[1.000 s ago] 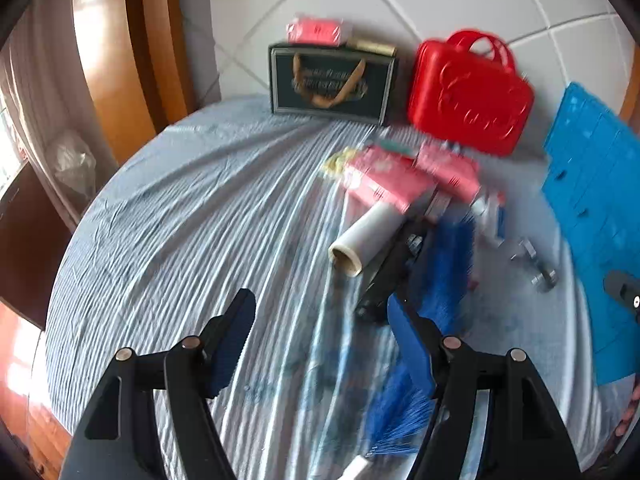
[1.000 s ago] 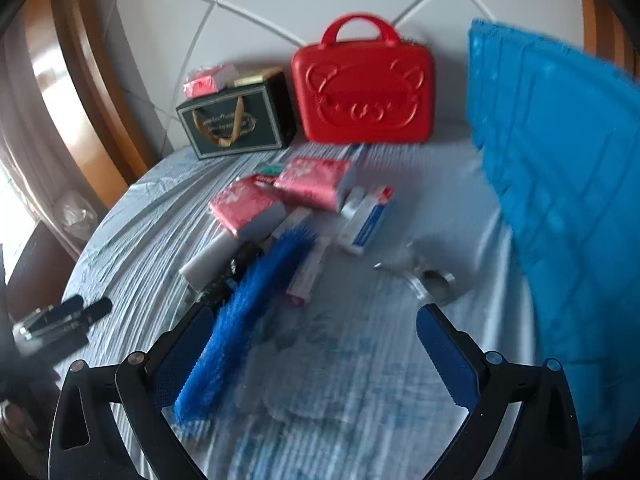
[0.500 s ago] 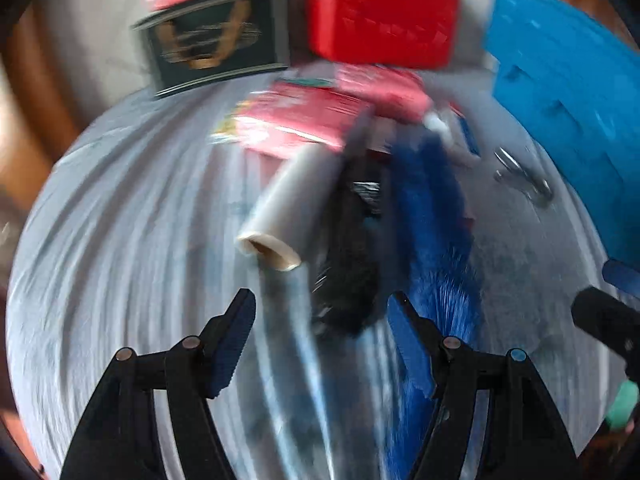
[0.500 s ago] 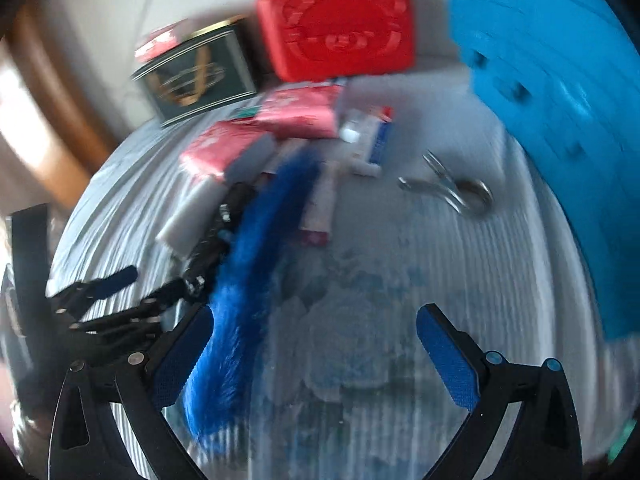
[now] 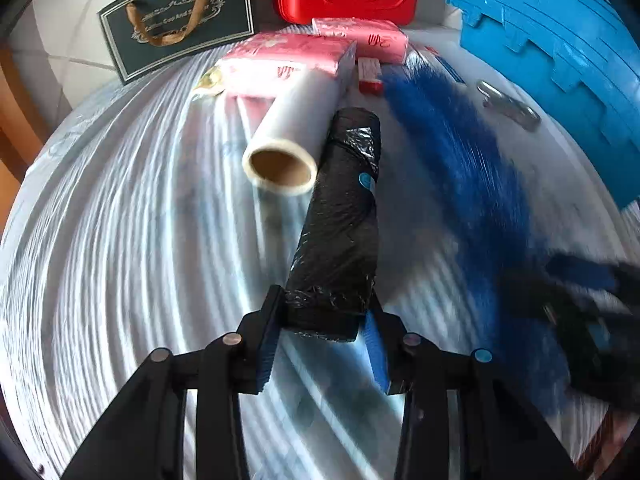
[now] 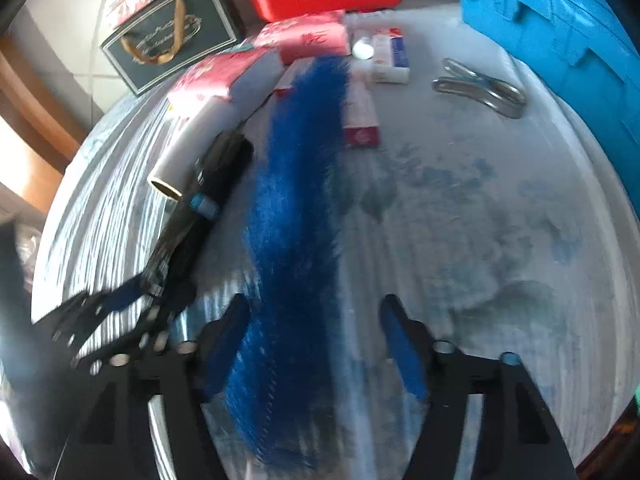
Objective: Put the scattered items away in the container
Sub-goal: 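Grasp the black umbrella with the left tool while the right tool grasps the blue brush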
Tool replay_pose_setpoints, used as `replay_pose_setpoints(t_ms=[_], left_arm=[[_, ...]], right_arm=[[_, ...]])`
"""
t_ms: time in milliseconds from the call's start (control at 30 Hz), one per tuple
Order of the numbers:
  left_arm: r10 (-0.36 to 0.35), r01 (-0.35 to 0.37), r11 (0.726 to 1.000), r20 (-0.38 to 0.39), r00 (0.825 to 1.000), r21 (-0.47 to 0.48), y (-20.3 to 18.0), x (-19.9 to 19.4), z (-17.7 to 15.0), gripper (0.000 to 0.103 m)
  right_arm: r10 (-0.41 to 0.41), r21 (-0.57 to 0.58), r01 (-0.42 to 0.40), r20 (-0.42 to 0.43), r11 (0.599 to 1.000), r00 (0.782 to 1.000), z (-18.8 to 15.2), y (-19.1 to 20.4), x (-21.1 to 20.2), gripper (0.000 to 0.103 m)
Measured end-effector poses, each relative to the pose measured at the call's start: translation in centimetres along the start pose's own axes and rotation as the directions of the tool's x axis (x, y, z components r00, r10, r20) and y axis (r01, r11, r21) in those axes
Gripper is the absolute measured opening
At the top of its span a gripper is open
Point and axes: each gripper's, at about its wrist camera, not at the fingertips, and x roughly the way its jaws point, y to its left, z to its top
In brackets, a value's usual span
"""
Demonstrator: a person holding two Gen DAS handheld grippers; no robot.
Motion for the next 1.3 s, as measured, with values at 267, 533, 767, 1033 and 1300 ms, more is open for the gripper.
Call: replay_pose_setpoints(t_ms=[267, 533, 767, 1033, 1300], left_arm=[[-0.011, 0.012, 1.0, -0.013, 1.0, 0.026, -0.9, -0.6, 1.3, 0.038], [-0.011, 0.011, 1.0, 0.007, 1.0, -0.014, -0.8, 1.4, 2.8, 0.039], [-0.007, 0.007, 1.0, 0.066, 0.998, 0.014, -0.6, 1.3, 1.9, 0.04], [-0.008, 0.007, 1.0, 0.04, 0.999, 0.013, -0.9, 0.2, 0.6, 0.036], [0.028, -0.026, 0.999, 0.067, 0.997, -0.022, -1.9, -2.6, 0.2, 0.034]], right_arm=[[-0.079, -0.065, 0.079, 0.004, 0.995, 0.997, -0.4, 0.8, 1.6, 0.048], [-0.018, -0.028, 0.019, 0.029, 0.999, 0.999, -0.9, -0.3, 1.2, 0.059], [-0.072, -0.061, 0.074, 0.046, 0.995, 0.996, -1.2, 1.0, 1.7, 0.059], [-0.168, -0.087, 0.174, 0.074, 0.981, 0.983, -1.8, 1.3, 1.5, 0.019], [-0.119, -0.091, 0.13, 0.117, 0.987, 0.986, -1.5, 0.6, -0.9, 0.013]])
